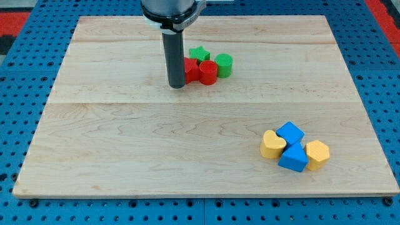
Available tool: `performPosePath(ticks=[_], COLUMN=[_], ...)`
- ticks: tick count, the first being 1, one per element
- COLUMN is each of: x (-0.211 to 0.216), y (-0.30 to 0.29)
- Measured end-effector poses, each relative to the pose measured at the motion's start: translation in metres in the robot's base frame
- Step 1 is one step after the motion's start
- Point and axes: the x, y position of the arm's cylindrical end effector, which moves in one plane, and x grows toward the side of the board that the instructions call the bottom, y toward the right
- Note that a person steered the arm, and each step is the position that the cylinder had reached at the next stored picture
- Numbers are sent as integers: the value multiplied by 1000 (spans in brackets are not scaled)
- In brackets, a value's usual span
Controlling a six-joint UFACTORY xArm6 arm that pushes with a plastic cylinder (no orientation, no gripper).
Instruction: Slide the blue triangle to top left
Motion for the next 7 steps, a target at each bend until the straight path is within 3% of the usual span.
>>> performPosePath(ticks=[2, 3, 4, 6, 7], x=[6, 75, 98, 33, 121], y=[16, 53, 91, 263, 350])
